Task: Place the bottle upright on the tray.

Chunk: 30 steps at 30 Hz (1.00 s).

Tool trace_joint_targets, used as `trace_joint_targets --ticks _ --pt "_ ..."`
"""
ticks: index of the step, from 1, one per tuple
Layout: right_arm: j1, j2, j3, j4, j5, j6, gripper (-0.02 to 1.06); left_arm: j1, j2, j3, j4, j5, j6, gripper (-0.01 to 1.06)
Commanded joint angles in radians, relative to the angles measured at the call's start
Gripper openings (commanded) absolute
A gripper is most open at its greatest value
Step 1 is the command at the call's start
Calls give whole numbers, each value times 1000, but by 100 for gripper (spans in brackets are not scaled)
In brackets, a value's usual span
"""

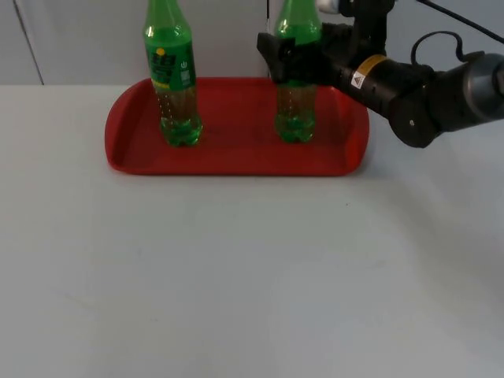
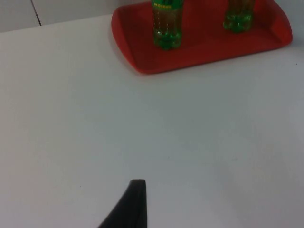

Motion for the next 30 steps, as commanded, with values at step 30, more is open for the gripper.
trace_joint_targets --ticks 30 --pt "96 -332 15 -53 1074 5 105 -4 -3 3 3 -2 -4 105"
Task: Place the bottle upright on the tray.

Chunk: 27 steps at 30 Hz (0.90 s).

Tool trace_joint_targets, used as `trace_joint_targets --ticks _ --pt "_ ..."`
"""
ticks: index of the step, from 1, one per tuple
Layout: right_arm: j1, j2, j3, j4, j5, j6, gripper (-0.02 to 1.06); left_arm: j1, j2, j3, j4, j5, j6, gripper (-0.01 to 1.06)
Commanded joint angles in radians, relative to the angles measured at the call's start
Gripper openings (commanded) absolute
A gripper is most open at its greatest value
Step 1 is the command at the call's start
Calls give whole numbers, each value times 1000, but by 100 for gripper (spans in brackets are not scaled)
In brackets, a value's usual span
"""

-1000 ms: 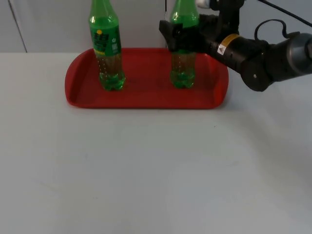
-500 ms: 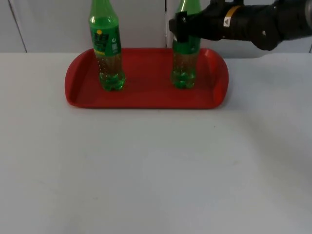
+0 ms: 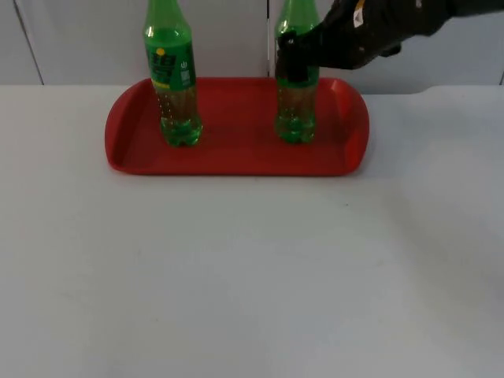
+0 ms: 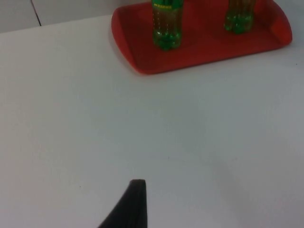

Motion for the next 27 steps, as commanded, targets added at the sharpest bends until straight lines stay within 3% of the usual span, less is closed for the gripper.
trace_joint_targets --ticks 1,8,18,27 --pt "10 -55 16 1 118 2 105 -4 -3 3 3 -2 -4 105" --pt "18 -178 170 2 124 2 105 -4 -3 3 3 -2 -2 105" --pt "21 -443 536 27 13 2 105 -4 -3 3 3 -2 -2 105" --pt "21 -652 738 27 -8 2 105 -4 -3 3 3 -2 -2 105"
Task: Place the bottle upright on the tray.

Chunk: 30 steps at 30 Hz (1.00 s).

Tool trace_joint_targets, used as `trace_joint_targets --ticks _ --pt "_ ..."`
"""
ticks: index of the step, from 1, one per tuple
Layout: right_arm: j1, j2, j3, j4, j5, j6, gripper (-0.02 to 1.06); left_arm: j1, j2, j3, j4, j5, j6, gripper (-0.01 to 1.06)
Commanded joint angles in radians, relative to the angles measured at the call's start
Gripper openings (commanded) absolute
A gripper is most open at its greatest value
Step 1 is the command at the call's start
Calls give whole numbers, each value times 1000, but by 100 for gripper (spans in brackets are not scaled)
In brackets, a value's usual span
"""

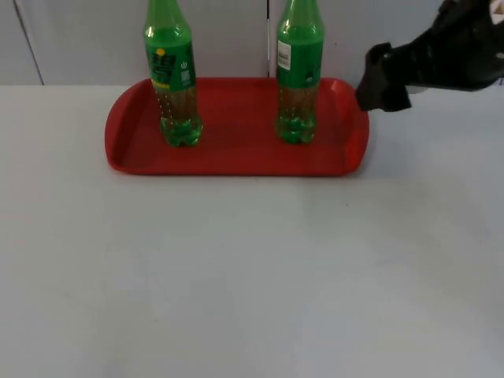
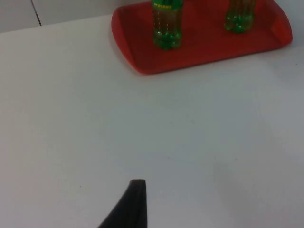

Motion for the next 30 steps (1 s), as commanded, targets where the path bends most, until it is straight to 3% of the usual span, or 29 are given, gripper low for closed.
trace_joint_targets --ticks 1,6,10,17,30 --pt "5 -93 55 1 -14 -1 105 -4 -3 3 3 -2 -2 105" --pt "5 -169 95 1 -5 -1 105 -4 -3 3 3 -2 -2 105" --pt "5 -262 104 1 75 -1 105 -4 -3 3 3 -2 -2 105" --pt "17 -342 104 -3 138 -11 105 -4 -3 3 3 -2 -2 105" --pt "190 -444 106 -5 188 -56 105 -4 -3 3 3 -2 -2 105"
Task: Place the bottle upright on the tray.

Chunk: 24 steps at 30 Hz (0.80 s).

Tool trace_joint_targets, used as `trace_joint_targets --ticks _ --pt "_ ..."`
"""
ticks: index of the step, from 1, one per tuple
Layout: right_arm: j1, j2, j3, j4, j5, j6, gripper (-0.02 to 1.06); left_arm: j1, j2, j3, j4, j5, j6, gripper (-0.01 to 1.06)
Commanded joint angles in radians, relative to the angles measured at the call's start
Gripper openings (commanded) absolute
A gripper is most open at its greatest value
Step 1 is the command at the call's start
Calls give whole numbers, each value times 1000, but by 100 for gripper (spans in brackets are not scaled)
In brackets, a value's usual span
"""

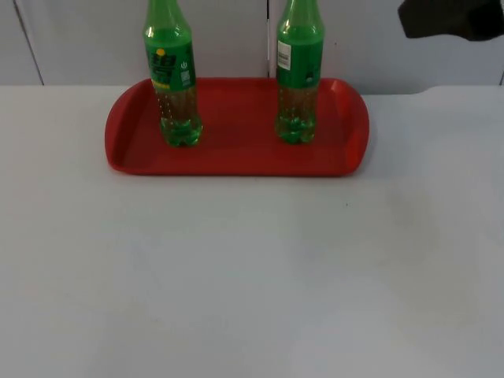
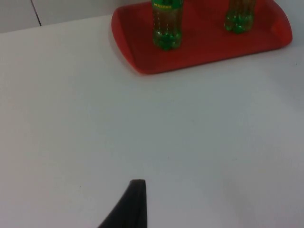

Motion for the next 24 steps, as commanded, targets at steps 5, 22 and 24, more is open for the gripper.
trace_joint_targets --ticks 5,22,24 --pt "49 -63 10 -3 83 -8 105 -4 -3 3 3 -2 -2 105" --pt "49 -418 209 1 91 -4 105 -4 -3 3 3 -2 -2 105" --pt "49 -444 222 1 91 2 105 -4 -3 3 3 -2 -2 105"
